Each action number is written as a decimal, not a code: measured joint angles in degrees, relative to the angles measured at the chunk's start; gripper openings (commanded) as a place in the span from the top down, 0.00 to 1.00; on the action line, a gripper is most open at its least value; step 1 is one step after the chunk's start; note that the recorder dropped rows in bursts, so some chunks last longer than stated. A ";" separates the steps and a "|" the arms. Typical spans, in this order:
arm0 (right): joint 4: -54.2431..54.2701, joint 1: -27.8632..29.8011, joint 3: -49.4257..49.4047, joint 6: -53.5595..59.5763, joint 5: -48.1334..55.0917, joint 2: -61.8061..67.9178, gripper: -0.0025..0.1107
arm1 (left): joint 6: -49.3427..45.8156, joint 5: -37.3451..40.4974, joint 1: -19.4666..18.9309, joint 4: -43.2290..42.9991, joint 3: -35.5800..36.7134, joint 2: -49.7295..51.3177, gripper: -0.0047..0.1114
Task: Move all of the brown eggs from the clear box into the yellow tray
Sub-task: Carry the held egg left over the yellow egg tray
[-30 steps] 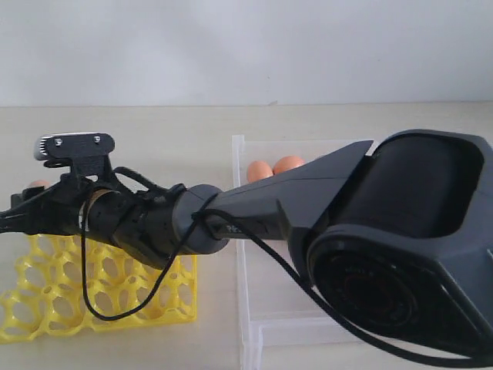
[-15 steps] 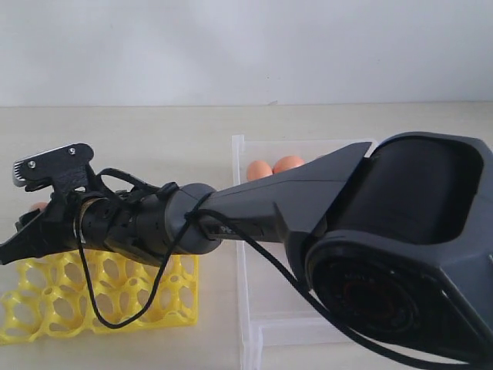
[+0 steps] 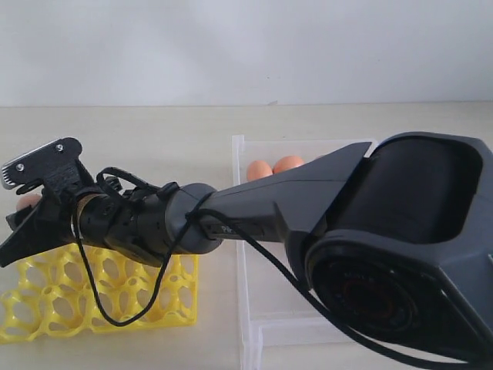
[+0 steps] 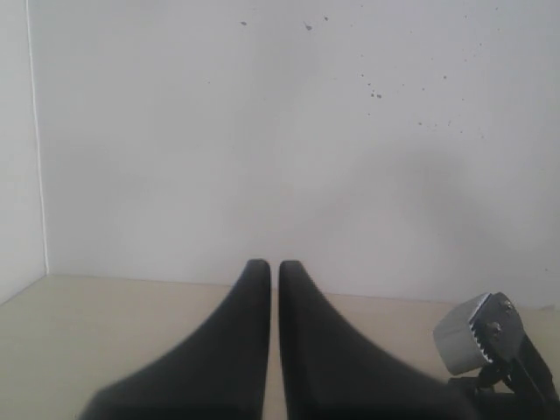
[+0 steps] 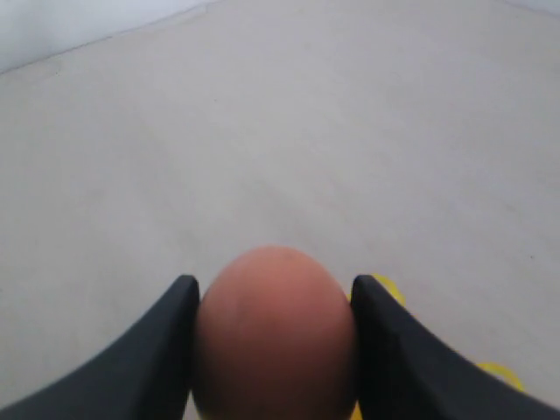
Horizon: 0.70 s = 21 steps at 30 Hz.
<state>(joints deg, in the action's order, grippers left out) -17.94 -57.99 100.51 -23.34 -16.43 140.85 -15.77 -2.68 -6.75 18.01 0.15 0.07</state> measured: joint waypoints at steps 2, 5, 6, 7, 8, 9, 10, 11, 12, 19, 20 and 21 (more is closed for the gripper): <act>0.62 0.11 0.00 0.78 0.44 0.00 0.98 | 0.00 0.00 0.00 0.00 0.00 0.00 0.93; 1.27 0.72 0.00 1.97 1.53 0.00 0.98 | 0.00 0.00 0.00 0.00 0.00 0.00 0.93; 1.58 1.12 0.00 1.97 1.68 0.00 0.98 | 0.00 0.00 0.00 0.00 0.00 0.00 0.93; 1.84 1.41 0.00 1.79 1.81 0.00 0.98 | 0.00 0.00 0.00 0.00 0.00 0.00 0.93; 1.98 1.69 0.00 1.70 1.81 0.00 0.98 | 0.00 0.00 0.00 0.00 0.00 0.00 0.93; 2.10 1.97 0.00 1.55 1.81 0.00 0.98 | 0.00 0.00 0.00 0.00 0.00 0.00 0.93; 2.10 2.06 0.00 1.42 1.81 0.00 0.98 | 0.00 0.00 0.00 0.00 0.00 0.00 0.93; 2.21 2.22 0.00 1.18 1.91 0.00 0.98 | 0.00 0.00 0.00 0.00 0.00 0.00 0.93; 2.21 2.22 0.00 1.03 1.91 0.00 0.98 | 0.00 0.00 0.00 0.00 0.00 0.00 0.93; 2.21 2.22 0.00 -2.36 1.78 0.00 0.98 | 0.00 0.00 0.00 0.00 0.00 0.00 0.93; 2.35 2.22 0.00 -2.68 1.61 0.00 0.98 | 0.00 0.00 0.00 0.00 0.00 0.00 0.93; 2.35 2.22 0.00 -2.94 1.47 0.00 0.98 | 0.00 0.00 0.00 0.00 0.00 0.00 0.93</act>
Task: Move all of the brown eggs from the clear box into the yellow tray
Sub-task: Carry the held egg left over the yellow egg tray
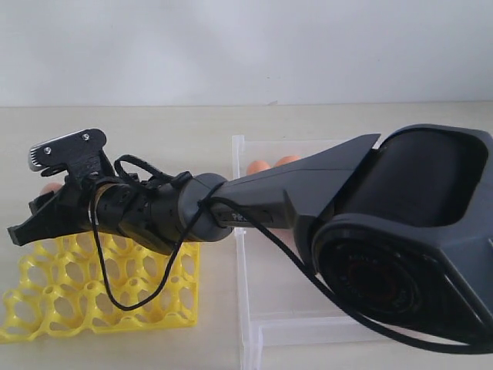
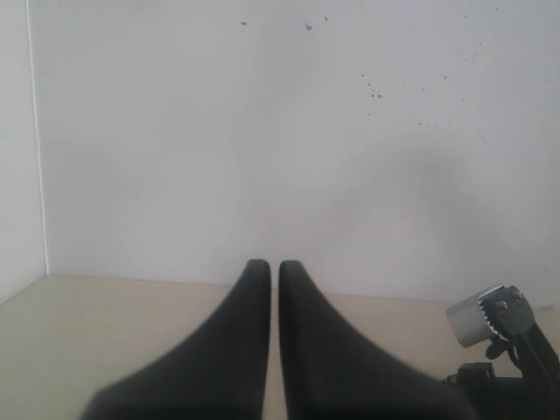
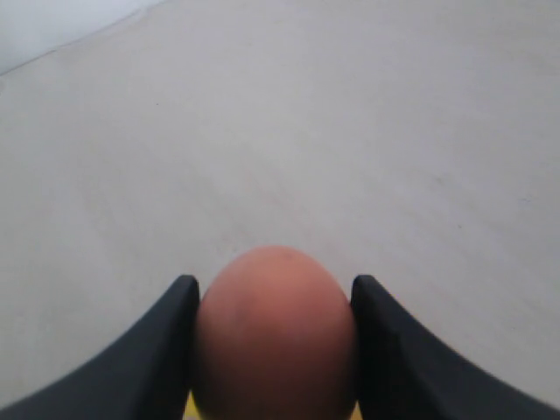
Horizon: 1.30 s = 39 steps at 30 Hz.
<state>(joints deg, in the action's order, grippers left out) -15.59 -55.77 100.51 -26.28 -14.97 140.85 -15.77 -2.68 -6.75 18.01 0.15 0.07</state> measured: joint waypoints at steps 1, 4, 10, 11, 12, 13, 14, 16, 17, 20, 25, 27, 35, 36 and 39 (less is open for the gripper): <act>0.00 0.00 0.00 -0.14 -0.28 0.00 0.98 | 0.00 0.00 0.00 0.00 0.00 0.00 0.93; 0.00 0.00 0.00 -1.22 -0.40 0.00 0.98 | 0.00 0.00 0.00 0.00 0.00 0.00 0.93; 0.00 -0.10 0.00 -1.78 -0.40 0.00 0.98 | 0.00 0.00 0.00 0.00 0.00 0.00 0.93; 0.00 -0.10 0.00 -2.03 -0.40 0.00 0.98 | 0.00 0.00 0.00 0.00 0.00 0.00 0.93; 0.00 -0.10 0.00 -2.20 -0.26 0.00 0.98 | 0.00 0.00 0.00 0.00 0.00 0.00 0.93; 0.00 -0.10 0.00 -2.27 -0.10 0.00 0.98 | 0.00 0.00 0.00 0.00 0.00 0.00 0.93; -0.09 -0.10 0.00 -2.27 0.17 0.00 0.98 | 0.00 0.00 0.00 0.00 0.00 0.00 0.93; -0.58 -0.18 0.00 -2.30 0.45 0.00 0.98 | 0.00 0.00 0.00 0.00 0.00 0.00 0.93; -1.01 -0.18 0.00 -2.42 0.45 0.00 0.98 | 0.00 0.00 0.00 0.00 0.00 0.00 0.93; -2.09 -0.18 0.00 -2.41 0.45 0.00 0.98 | 0.00 0.00 0.00 0.00 0.00 0.00 0.93; -2.92 -0.18 0.00 -2.41 0.45 0.00 0.98 | 0.00 0.00 0.00 0.00 0.00 0.00 0.93; -4.41 -0.18 0.00 -2.41 0.45 0.00 0.98 | 0.00 0.00 0.00 0.00 0.00 0.00 0.93; -8.99 -0.18 0.00 -3.48 2.58 0.00 0.98 | 0.00 0.00 0.00 0.00 0.00 0.00 0.93; -9.12 -0.18 0.00 -3.48 2.81 0.00 0.98 | 0.00 0.00 0.00 0.00 0.00 0.00 0.93; -9.26 -0.18 0.00 -3.76 3.61 0.00 0.98 | 0.00 0.00 0.00 0.00 0.00 0.00 0.93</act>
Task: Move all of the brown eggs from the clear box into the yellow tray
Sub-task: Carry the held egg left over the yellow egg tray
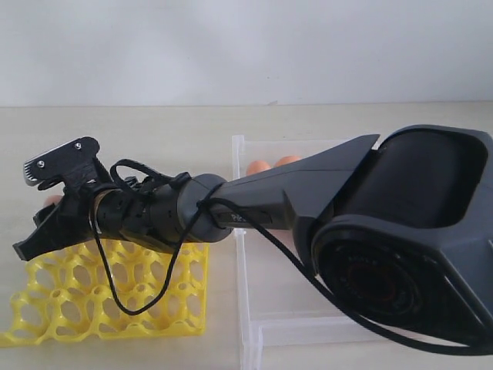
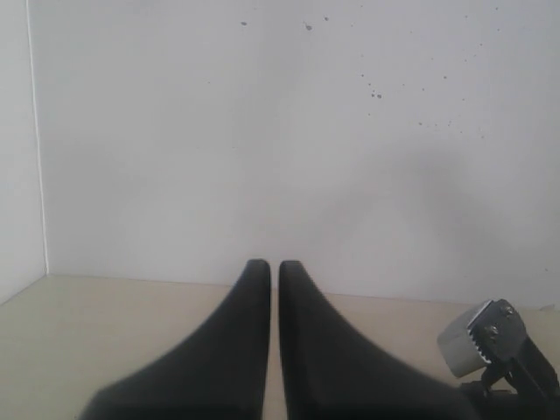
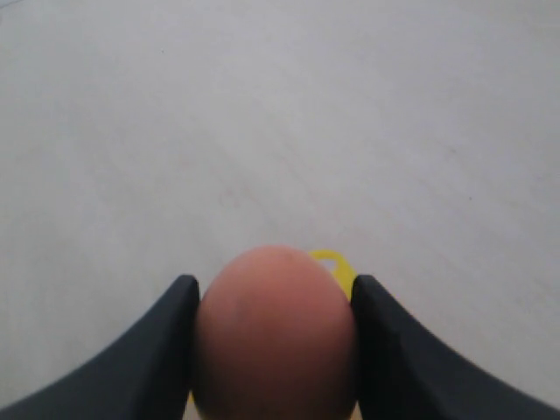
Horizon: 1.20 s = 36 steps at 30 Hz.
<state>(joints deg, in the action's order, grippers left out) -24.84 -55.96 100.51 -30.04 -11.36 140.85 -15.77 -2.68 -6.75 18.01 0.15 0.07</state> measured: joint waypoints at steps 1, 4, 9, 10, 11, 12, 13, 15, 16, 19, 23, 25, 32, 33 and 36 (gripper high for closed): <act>0.00 0.00 0.00 0.00 0.65 0.00 0.98 | 0.00 0.00 0.00 0.00 0.00 0.00 0.93; 0.00 0.00 1.13 -0.15 4.16 0.00 0.98 | 0.00 0.00 0.00 0.00 0.00 0.00 0.93; 0.00 0.00 2.29 0.67 7.92 -0.20 0.98 | 0.00 0.00 0.00 0.00 0.00 0.00 0.93; 0.00 0.00 2.39 0.50 7.93 -0.20 0.98 | 0.00 0.00 0.00 0.00 0.00 0.00 0.93; 0.00 0.00 2.39 0.19 7.93 -0.20 0.98 | 0.00 0.00 0.00 0.00 0.00 0.00 0.93; 0.00 0.00 2.39 -0.36 8.01 -0.20 0.97 | 0.00 0.00 0.00 0.00 0.00 0.00 0.93; 0.00 0.00 2.39 -0.76 8.01 -0.20 0.95 | 0.00 0.00 0.00 0.00 0.00 0.00 0.93; 0.00 0.00 2.39 -1.64 8.05 -0.20 0.86 | 0.00 0.00 0.00 0.00 0.00 0.00 0.93; 0.00 0.00 2.39 -2.10 8.14 -0.20 0.75 | 0.00 0.00 0.00 0.00 0.00 0.00 0.93; 0.00 0.00 2.39 -3.53 8.37 -0.20 0.53 | 0.00 0.00 0.00 0.00 0.00 0.00 0.93; 0.00 0.00 2.39 -3.54 8.47 -0.20 0.51 | 0.00 0.00 0.00 0.00 0.00 0.00 0.93; 0.00 0.00 2.39 -3.54 8.60 -0.20 0.51 | 0.00 0.00 0.00 0.00 0.00 0.00 0.93; 0.03 0.00 2.39 -3.42 9.71 -1.50 0.51 | 0.00 0.00 0.00 0.00 0.00 0.00 0.93; 0.13 0.00 2.39 -3.42 9.81 -1.52 0.51 | 0.00 0.00 0.00 0.00 0.00 0.00 0.93; 0.21 0.00 2.39 -3.42 10.45 -1.52 0.51 | 0.00 0.00 0.00 0.00 0.00 0.00 0.93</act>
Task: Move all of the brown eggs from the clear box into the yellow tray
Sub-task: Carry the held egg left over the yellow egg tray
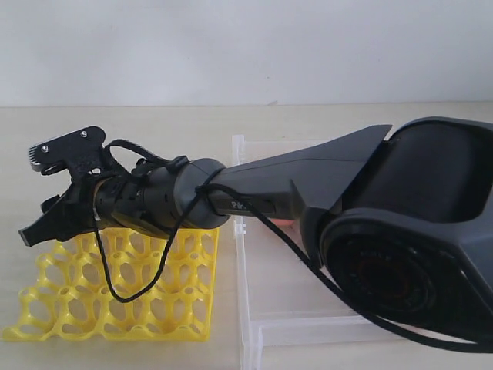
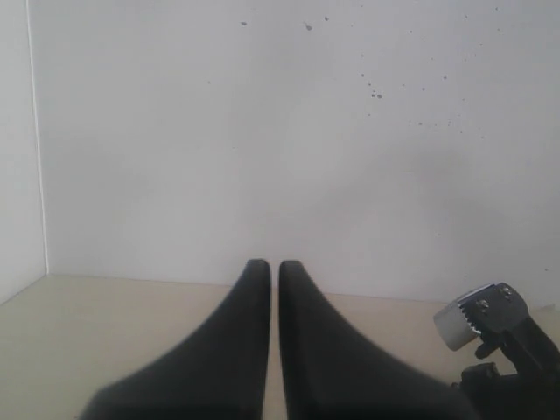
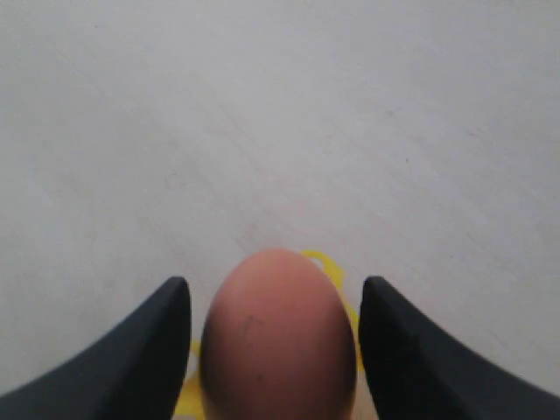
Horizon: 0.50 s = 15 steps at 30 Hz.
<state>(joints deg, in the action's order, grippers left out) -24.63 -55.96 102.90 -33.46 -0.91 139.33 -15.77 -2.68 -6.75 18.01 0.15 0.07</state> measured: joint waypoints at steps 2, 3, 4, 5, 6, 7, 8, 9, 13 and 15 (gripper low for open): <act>0.05 0.00 0.00 0.00 0.10 -0.23 0.51 | 0.00 0.00 0.00 0.00 0.00 0.00 0.93; 0.05 0.00 0.00 0.00 0.10 -0.48 0.51 | 0.00 0.00 0.00 0.00 0.00 0.00 0.93; 0.14 0.00 0.00 0.13 0.10 -0.63 0.51 | 0.00 0.00 0.00 0.00 0.00 0.00 0.93; 0.14 0.00 0.00 0.23 -0.06 -0.88 0.51 | 0.00 0.00 0.00 0.00 0.00 0.00 0.93; 0.14 0.00 0.00 0.35 -0.06 -1.17 0.51 | 0.00 0.00 0.00 0.00 0.00 0.00 0.93; 0.14 0.00 0.00 0.35 -0.33 -1.47 0.51 | 0.00 0.00 0.00 0.00 0.00 0.00 0.93; 0.03 0.00 0.00 0.35 -0.31 -1.87 0.51 | 0.00 0.00 0.00 0.00 0.00 0.00 0.93; 0.03 0.00 0.00 0.44 -0.31 -2.17 0.51 | 0.00 0.00 0.00 0.00 0.00 0.00 0.93; 0.03 -0.25 0.00 0.59 1.75 -3.33 0.52 | 0.00 0.00 0.00 0.00 0.00 0.00 0.93; -0.12 -0.63 0.00 1.76 4.49 -4.05 0.55 | 0.00 0.00 0.00 0.00 0.00 0.00 0.93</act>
<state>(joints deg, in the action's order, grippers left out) -24.76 -56.59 102.90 -31.70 3.58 135.28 -15.77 -2.68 -6.75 18.01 0.15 0.07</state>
